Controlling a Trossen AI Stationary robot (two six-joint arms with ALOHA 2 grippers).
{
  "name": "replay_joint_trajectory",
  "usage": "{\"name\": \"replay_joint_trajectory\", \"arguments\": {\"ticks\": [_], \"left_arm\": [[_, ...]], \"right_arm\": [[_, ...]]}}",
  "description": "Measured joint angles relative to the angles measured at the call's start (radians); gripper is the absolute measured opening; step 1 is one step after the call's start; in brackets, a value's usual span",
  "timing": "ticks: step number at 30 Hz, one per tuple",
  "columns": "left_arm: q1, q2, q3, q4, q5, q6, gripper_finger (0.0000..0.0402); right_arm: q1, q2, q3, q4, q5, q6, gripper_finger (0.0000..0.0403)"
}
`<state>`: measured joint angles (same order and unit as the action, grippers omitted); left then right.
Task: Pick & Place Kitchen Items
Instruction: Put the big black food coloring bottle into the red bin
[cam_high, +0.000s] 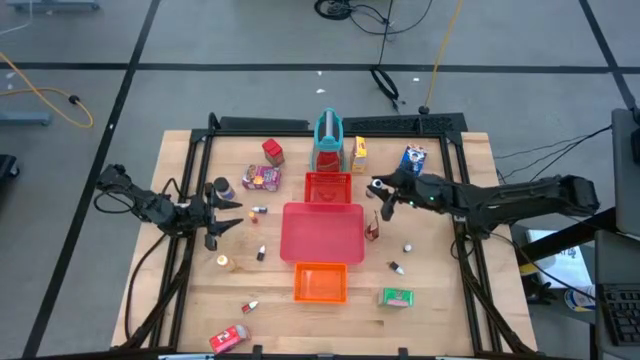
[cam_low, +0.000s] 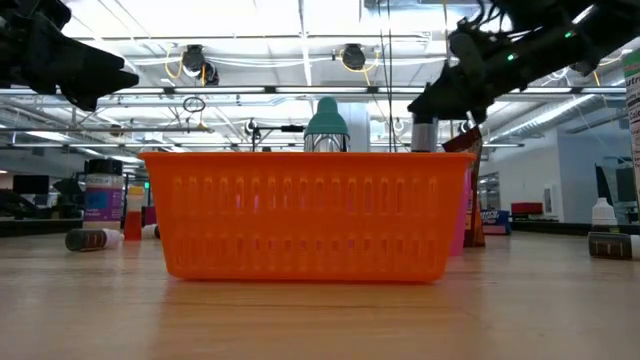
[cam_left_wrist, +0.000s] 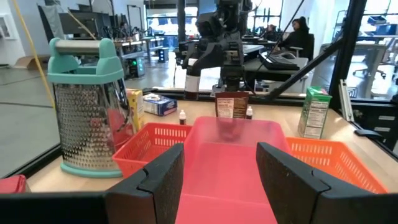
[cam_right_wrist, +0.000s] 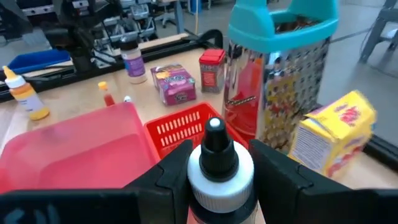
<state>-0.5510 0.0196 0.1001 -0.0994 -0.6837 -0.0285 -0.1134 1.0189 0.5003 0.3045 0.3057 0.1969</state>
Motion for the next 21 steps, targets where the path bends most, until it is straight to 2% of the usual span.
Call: {"name": "replay_joint_trajectory", "arguments": {"ticks": [7,16,21], "left_arm": [[0.001,0.000,0.000,0.000,-0.075,0.005,0.0200],[0.001,0.000,0.000,0.000,-0.078,0.000,0.0200],[0.001,0.000,0.000,-0.001,-0.078,0.004,0.0200]], "right_arm": [[-0.025,0.176,0.139,0.015,-0.066,-0.047,0.0128],[-0.024,0.373,0.272,0.031,-0.098,-0.109,0.0128],[-0.025,0.448,0.289,0.083,-0.099,-0.133,0.0128]]}}
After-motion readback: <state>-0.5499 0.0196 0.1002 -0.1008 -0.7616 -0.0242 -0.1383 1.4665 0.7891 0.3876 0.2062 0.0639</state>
